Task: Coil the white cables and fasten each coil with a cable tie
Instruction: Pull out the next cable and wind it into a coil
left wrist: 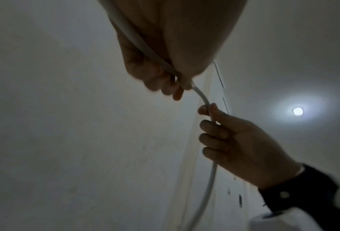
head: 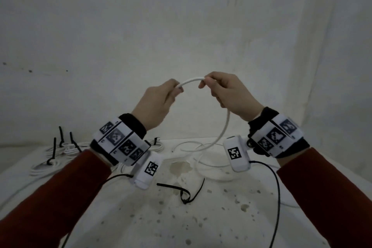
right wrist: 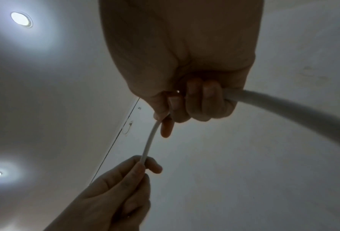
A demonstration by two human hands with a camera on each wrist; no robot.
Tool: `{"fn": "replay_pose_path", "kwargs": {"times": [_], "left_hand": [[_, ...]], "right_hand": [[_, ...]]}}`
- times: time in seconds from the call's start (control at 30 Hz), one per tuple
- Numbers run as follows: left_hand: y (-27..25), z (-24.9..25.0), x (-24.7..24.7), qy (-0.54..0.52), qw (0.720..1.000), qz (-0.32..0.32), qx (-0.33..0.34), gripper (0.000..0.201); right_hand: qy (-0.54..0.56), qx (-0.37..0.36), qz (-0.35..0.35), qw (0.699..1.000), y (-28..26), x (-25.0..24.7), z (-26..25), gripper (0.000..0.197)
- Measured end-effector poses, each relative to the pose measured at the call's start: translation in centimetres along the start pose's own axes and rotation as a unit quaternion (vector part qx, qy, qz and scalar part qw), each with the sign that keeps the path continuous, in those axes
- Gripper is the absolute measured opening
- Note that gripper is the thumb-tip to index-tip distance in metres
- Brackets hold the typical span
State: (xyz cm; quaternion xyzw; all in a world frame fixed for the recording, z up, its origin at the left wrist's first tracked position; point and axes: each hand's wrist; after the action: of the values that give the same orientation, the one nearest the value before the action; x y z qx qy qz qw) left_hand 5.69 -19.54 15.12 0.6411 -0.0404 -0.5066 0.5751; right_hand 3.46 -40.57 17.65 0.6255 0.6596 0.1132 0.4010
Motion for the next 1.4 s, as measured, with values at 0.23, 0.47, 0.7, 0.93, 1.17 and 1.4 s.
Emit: {"fn": "replay_pose_path", "kwargs": {"times": [0.23, 0.47, 0.7, 0.93, 1.17, 1.4], "left_hand": [[1.7, -4.2, -3.9, 0.111, 0.980, 0.149, -0.071, 0.023], [1.1, -10.3, -6.9, 0.177, 0.943, 0.173, -0.220, 0.027], [-1.1, -9.6, -5.2, 0.300, 0.934, 0.088, -0.174, 0.028], [-3.1, -5.8, -2.8, 0.381, 0.923, -0.061, 0.008, 0.013], [-4.9, -0.2, -1.6, 0.407, 0.883, -0.139, 0.187, 0.040], [-4.9, 0.9, -2.9, 0.418, 0.873, -0.138, 0.213, 0.031]], "right_hand": [[0.113, 0.056, -0.010, 0.992, -1.9, -0.5, 1.5, 0.029], [0.165, 0.145, -0.007, 0.976, -6.1, -1.5, 4.9, 0.032], [0.483, 0.134, -0.056, 0.863, -7.3, -1.1, 2.4, 0.029], [0.602, 0.022, 0.066, 0.796, -6.2, 0.5, -0.9, 0.023], [0.238, -0.099, 0.143, 0.956, -3.5, 3.4, 0.3, 0.016], [-0.182, -0.057, -0.179, 0.965, -4.9, 4.6, 2.1, 0.017]]}}
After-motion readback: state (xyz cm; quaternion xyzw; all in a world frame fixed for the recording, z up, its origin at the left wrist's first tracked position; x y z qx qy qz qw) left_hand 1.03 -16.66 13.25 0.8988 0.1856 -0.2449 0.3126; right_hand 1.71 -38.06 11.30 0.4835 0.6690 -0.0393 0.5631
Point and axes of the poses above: each hand's wrist, its own y-axis towards the middle knuckle, its own x-axis out of the palm, z = x × y, and after that the axes turned 8 degrees about y, right-handed
